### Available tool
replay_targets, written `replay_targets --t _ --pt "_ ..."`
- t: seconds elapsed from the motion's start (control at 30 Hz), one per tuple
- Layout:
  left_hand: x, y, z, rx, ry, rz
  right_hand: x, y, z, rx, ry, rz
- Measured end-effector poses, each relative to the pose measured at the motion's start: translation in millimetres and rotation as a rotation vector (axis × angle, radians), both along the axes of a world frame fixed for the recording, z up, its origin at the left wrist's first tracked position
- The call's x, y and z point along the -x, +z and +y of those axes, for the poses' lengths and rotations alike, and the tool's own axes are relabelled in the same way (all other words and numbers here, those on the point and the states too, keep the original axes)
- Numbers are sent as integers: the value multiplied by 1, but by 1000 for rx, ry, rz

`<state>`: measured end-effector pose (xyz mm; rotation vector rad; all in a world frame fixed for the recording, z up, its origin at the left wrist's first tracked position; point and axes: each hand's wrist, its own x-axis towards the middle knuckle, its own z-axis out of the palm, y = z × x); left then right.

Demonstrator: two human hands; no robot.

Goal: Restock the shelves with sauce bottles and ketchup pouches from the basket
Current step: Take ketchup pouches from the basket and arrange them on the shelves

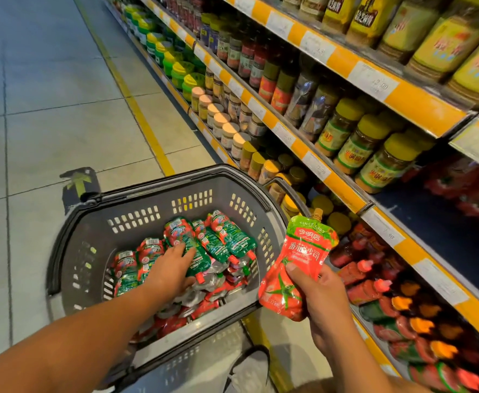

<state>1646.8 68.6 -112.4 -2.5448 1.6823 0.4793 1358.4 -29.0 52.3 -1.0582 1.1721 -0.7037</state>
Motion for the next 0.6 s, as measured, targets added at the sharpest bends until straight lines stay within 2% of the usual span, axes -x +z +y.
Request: replay_targets --t 0.47,0.53,0.6 --pt "24 -14 33 86 -201 -200 -7 6 6 -6 19 13" --pt "22 2 30 117 -151 -153 -5 8 8 -2 19 13" --pt "14 24 25 189 -62 -3 -1 10 9 -1 18 14"
